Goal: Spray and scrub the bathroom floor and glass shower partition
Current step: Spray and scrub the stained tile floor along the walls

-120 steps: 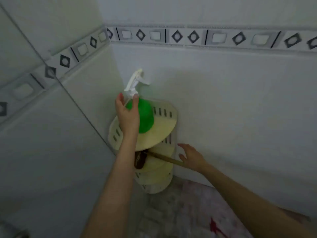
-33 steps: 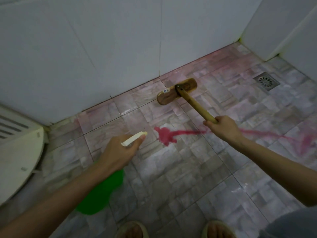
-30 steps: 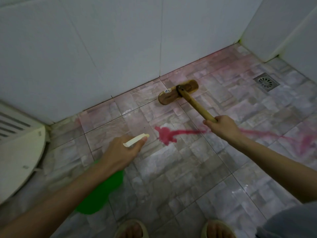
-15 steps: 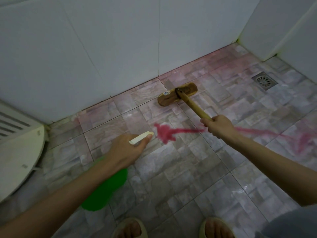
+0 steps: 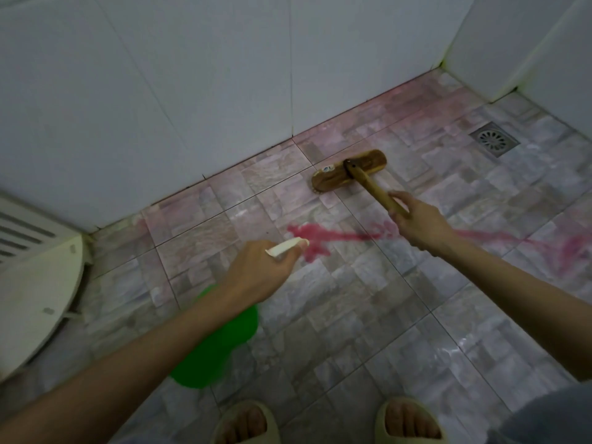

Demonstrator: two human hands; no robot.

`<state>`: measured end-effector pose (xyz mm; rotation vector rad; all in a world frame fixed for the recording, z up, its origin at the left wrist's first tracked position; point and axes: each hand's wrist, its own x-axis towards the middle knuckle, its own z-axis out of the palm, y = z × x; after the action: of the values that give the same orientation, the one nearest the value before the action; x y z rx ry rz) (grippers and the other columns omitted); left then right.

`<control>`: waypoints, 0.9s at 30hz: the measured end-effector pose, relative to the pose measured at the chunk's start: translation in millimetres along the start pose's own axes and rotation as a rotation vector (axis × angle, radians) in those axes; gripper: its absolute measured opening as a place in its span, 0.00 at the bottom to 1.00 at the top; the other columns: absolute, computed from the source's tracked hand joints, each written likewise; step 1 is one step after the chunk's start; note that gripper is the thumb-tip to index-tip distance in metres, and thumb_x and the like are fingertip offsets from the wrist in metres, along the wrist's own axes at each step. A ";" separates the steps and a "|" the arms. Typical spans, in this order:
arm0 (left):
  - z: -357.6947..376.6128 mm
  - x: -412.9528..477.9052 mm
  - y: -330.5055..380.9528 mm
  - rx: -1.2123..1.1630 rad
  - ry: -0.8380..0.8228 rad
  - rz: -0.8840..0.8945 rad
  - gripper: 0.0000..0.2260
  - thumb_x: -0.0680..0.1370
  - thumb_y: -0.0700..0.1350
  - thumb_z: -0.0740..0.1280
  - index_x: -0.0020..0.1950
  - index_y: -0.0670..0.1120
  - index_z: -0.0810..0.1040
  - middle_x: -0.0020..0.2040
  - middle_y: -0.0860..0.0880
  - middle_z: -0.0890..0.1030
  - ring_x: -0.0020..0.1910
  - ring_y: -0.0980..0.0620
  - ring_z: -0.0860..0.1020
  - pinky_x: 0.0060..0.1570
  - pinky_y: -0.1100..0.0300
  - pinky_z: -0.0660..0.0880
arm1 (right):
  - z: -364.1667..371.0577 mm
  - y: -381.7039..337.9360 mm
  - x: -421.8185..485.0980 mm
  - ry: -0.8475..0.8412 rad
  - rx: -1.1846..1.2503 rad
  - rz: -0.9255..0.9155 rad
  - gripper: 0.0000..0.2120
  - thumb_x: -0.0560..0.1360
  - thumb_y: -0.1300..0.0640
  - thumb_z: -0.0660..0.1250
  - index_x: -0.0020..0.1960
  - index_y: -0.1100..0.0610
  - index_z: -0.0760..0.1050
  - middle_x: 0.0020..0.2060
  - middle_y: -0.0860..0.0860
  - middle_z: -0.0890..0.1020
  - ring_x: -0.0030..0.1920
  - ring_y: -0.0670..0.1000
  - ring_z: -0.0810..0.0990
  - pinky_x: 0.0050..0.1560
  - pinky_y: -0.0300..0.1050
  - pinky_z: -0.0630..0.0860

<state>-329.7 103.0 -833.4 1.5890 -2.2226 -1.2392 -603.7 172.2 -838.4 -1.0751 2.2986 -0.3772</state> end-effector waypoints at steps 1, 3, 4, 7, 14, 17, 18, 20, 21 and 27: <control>-2.6 1.7 0.9 -0.037 0.001 -0.030 0.28 0.77 0.64 0.66 0.37 0.38 0.82 0.32 0.39 0.83 0.24 0.47 0.77 0.29 0.51 0.78 | -5.9 -0.9 -0.4 -0.015 -0.089 -0.064 0.20 0.82 0.52 0.55 0.73 0.48 0.62 0.33 0.50 0.74 0.27 0.51 0.73 0.23 0.42 0.70; -7.7 1.1 0.3 -0.087 -0.006 -0.049 0.27 0.77 0.64 0.66 0.37 0.40 0.83 0.32 0.41 0.84 0.23 0.49 0.78 0.27 0.57 0.76 | -22.4 -6.9 -2.4 -0.088 -0.217 -0.111 0.22 0.82 0.51 0.53 0.76 0.44 0.58 0.33 0.51 0.74 0.26 0.53 0.75 0.21 0.41 0.71; -9.3 -0.9 -1.4 -0.097 0.010 -0.047 0.27 0.77 0.63 0.66 0.37 0.39 0.83 0.32 0.40 0.84 0.25 0.46 0.79 0.29 0.55 0.77 | -32.2 -12.1 -5.4 -0.138 -0.277 -0.110 0.22 0.82 0.50 0.52 0.76 0.43 0.58 0.34 0.51 0.74 0.26 0.53 0.76 0.21 0.41 0.71; -12.3 -2.7 -12.2 -0.093 0.095 -0.082 0.27 0.77 0.61 0.68 0.36 0.35 0.81 0.33 0.36 0.83 0.29 0.42 0.80 0.36 0.47 0.79 | -50.7 -37.9 -16.9 -0.263 -0.443 -0.098 0.21 0.82 0.52 0.51 0.74 0.39 0.59 0.37 0.52 0.75 0.28 0.53 0.77 0.21 0.41 0.71; -35.9 -8.3 -38.2 -0.204 0.103 -0.119 0.27 0.70 0.70 0.61 0.43 0.49 0.86 0.38 0.41 0.86 0.19 0.56 0.73 0.23 0.64 0.71 | -46.6 -55.6 -8.3 -0.317 -0.544 -0.290 0.20 0.83 0.49 0.50 0.74 0.42 0.62 0.38 0.54 0.80 0.33 0.53 0.78 0.40 0.48 0.78; -36.5 -10.6 -47.4 -0.225 0.115 -0.105 0.28 0.73 0.73 0.61 0.41 0.50 0.86 0.38 0.41 0.86 0.20 0.53 0.74 0.26 0.61 0.74 | -67.1 -58.0 -44.8 -0.429 -0.611 -0.212 0.16 0.83 0.50 0.51 0.65 0.31 0.63 0.34 0.50 0.74 0.31 0.50 0.76 0.35 0.44 0.78; -35.6 -11.4 -48.8 -0.206 0.113 -0.103 0.28 0.73 0.74 0.60 0.41 0.52 0.86 0.36 0.42 0.86 0.20 0.53 0.75 0.28 0.60 0.75 | -52.0 -59.7 -54.1 -0.416 -0.632 -0.247 0.20 0.83 0.53 0.51 0.61 0.26 0.54 0.34 0.49 0.73 0.32 0.50 0.76 0.37 0.46 0.79; -34.3 -11.6 -47.6 -0.174 0.132 -0.096 0.27 0.74 0.73 0.60 0.41 0.53 0.86 0.31 0.43 0.84 0.20 0.52 0.76 0.30 0.58 0.75 | -10.3 -56.9 -52.9 -0.281 -0.552 -0.367 0.24 0.83 0.55 0.51 0.64 0.26 0.49 0.35 0.50 0.74 0.32 0.51 0.74 0.39 0.49 0.79; -34.3 -11.4 -46.2 -0.181 0.146 -0.094 0.24 0.76 0.71 0.61 0.41 0.53 0.86 0.29 0.43 0.83 0.20 0.52 0.76 0.31 0.58 0.75 | 2.3 -55.0 -48.5 -0.221 -0.520 -0.376 0.24 0.83 0.54 0.52 0.71 0.30 0.51 0.35 0.51 0.74 0.32 0.51 0.74 0.40 0.51 0.79; -35.7 -10.6 -39.9 -0.275 0.169 -0.083 0.26 0.72 0.72 0.62 0.39 0.52 0.86 0.33 0.46 0.85 0.25 0.48 0.80 0.33 0.56 0.79 | -31.9 -42.7 -68.9 -0.360 -0.645 -0.427 0.23 0.83 0.52 0.51 0.73 0.33 0.52 0.42 0.45 0.71 0.33 0.43 0.71 0.41 0.43 0.76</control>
<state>-277.0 88.8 -833.9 1.6225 -1.8140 -1.3119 -561.3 198.4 -766.9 -1.7855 1.8847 0.4117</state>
